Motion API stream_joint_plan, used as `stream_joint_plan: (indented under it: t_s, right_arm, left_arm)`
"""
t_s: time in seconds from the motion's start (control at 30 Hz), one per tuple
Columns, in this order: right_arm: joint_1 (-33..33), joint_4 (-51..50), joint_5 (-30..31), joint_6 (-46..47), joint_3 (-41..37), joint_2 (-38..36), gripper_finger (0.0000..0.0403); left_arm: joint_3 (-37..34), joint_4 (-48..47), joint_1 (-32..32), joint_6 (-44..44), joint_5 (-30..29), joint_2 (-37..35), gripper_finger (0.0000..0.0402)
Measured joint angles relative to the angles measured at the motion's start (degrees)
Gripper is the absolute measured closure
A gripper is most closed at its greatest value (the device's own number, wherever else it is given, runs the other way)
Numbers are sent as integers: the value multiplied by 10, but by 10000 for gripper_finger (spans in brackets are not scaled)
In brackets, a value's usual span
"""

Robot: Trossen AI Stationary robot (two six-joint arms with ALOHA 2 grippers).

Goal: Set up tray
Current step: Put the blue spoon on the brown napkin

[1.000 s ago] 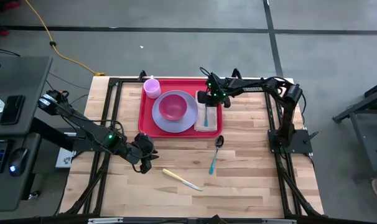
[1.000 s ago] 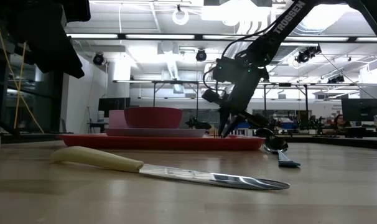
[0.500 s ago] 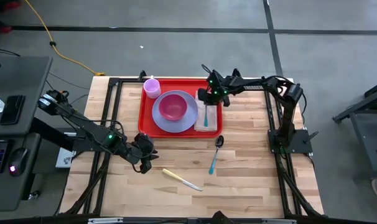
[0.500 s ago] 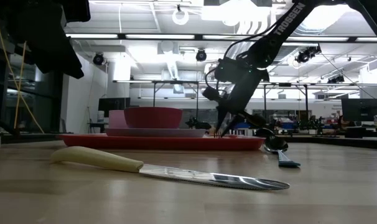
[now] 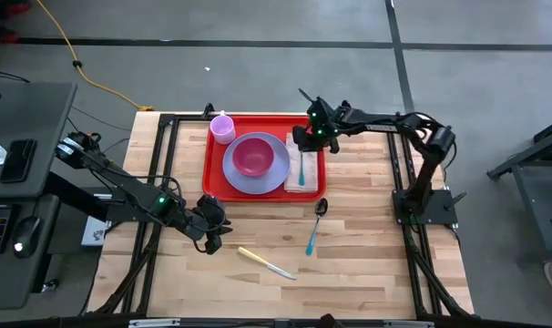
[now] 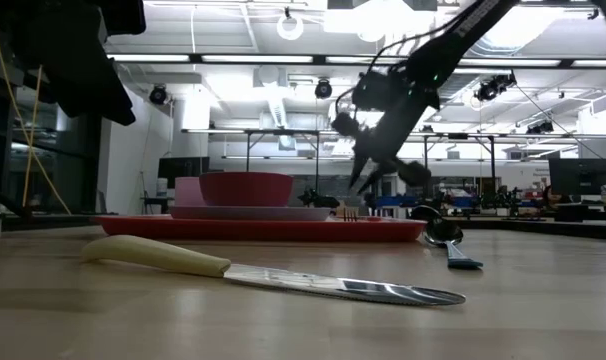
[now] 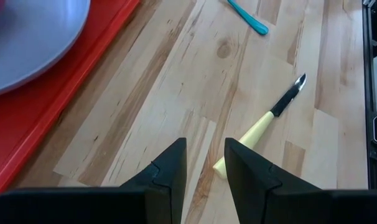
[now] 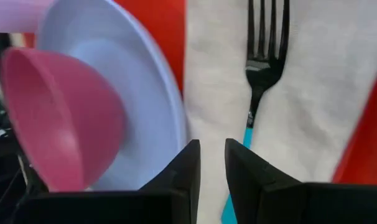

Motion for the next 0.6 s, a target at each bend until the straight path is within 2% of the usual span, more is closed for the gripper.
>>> stream_joint_plan:
  t_s: [0.27, 0.6]
  right_arm:
    - [25, -59, 22, -19, 0, -100, 350]
    - [128, -216, 143, -4, 0, -201, 366]
  left_arm:
    - [0, 7, 0, 9, 21, 0, 263]
    - [0, 13, 0, 27, 45, 0, 263]
